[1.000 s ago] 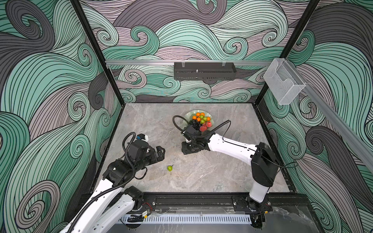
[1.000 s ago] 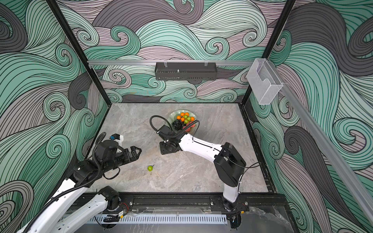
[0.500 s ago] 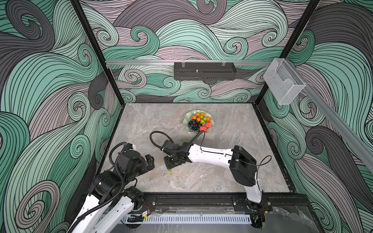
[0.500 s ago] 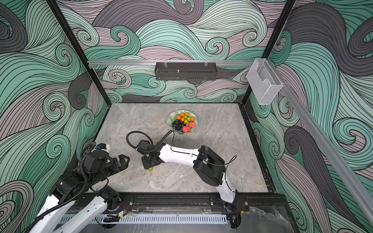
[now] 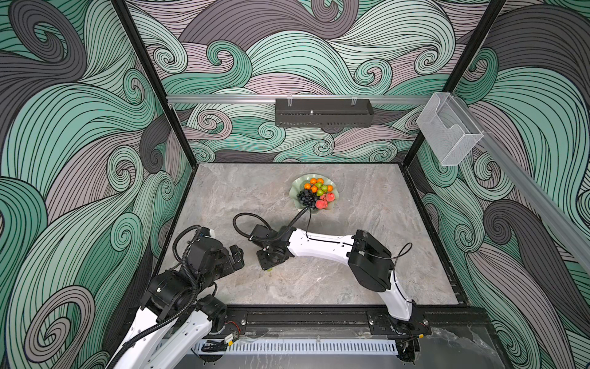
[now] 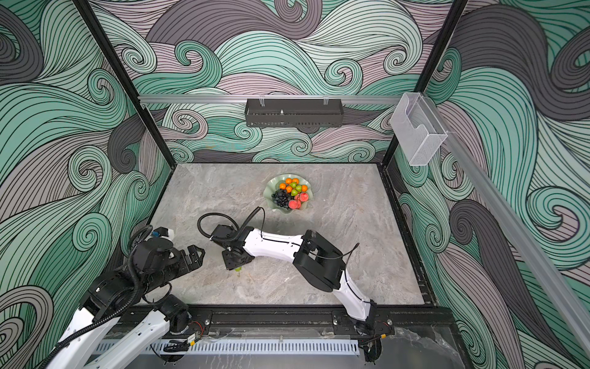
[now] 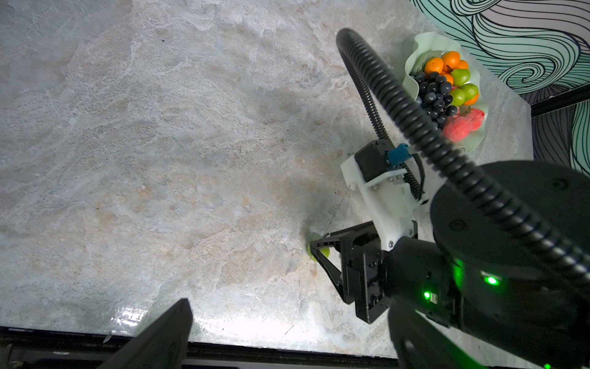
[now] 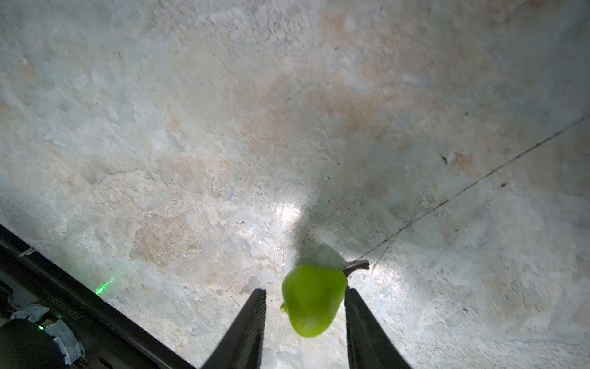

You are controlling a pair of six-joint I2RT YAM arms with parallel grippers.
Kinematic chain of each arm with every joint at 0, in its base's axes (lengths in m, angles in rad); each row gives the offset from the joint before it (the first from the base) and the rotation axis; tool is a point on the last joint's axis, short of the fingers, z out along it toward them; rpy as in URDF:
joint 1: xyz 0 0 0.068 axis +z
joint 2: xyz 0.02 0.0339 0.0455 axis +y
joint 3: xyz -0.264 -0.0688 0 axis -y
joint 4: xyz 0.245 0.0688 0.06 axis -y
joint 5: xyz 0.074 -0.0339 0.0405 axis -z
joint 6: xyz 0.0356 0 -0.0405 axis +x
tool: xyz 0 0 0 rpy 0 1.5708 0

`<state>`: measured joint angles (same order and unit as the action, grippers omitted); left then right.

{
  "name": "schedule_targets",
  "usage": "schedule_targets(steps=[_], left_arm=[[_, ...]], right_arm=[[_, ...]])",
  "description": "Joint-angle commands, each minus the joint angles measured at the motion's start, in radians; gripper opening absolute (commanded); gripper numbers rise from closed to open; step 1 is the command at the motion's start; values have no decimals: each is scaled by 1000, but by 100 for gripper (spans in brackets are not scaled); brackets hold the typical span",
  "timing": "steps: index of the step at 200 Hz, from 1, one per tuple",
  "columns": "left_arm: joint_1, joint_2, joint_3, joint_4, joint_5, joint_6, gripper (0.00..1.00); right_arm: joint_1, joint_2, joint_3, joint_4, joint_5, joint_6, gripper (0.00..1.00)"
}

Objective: Place and organize the fake fruits in the fruit bowl
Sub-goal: 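Close the right gripper on the green pear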

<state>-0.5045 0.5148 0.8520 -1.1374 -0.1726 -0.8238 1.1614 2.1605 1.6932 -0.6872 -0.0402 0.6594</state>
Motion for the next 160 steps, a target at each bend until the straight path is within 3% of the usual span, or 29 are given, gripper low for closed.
schedule_targets(steps=[1, 87, 160], left_arm=[[4, 6, 9, -10, -20, -3, 99], [4, 13, 5, 1, -19, 0, 98], [4, 20, 6, 13, -16, 4, 99]], right_arm=[[1, 31, 31, -36, 6, -12, 42], [1, 72, 54, -64, 7, -14, 41], [1, 76, 64, -78, 5, -14, 35]])
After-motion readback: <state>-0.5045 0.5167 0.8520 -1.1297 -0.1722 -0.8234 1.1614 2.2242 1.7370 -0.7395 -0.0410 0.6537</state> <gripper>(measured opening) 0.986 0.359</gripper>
